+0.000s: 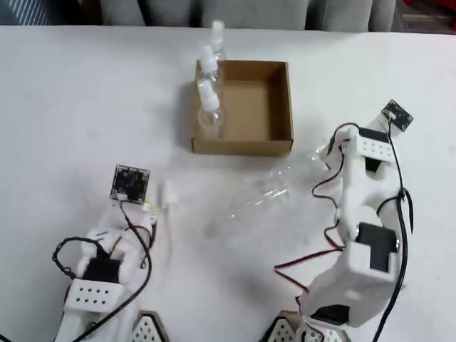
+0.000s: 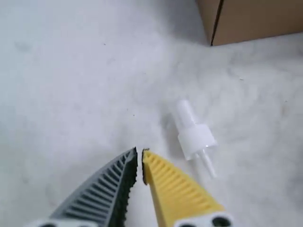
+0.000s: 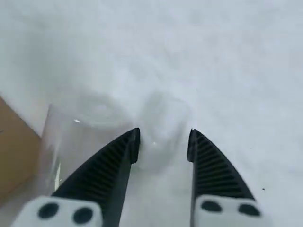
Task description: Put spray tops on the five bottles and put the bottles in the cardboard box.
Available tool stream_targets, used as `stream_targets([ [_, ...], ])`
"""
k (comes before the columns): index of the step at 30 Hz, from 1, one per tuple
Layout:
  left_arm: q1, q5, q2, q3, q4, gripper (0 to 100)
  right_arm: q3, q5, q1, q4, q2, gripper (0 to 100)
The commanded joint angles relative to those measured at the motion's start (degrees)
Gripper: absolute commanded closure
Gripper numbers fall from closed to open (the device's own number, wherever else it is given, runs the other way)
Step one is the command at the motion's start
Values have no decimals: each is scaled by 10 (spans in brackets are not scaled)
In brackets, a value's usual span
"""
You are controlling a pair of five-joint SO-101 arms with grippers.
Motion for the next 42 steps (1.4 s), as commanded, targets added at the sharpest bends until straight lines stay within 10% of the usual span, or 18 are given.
stream_targets([
  [1,7,-5,-10,0,2,978,-42,-6,-7,7,20,861],
  [23,1,-2,-10,0,2,978,-160,40,-14,146,-16,982],
  [30,-45,0,-7,-22,6,979,-157,211,-171,218,-148,982],
  [42,-65,55,-6,-37,6,979,-161,264,-442,255,-198,982],
])
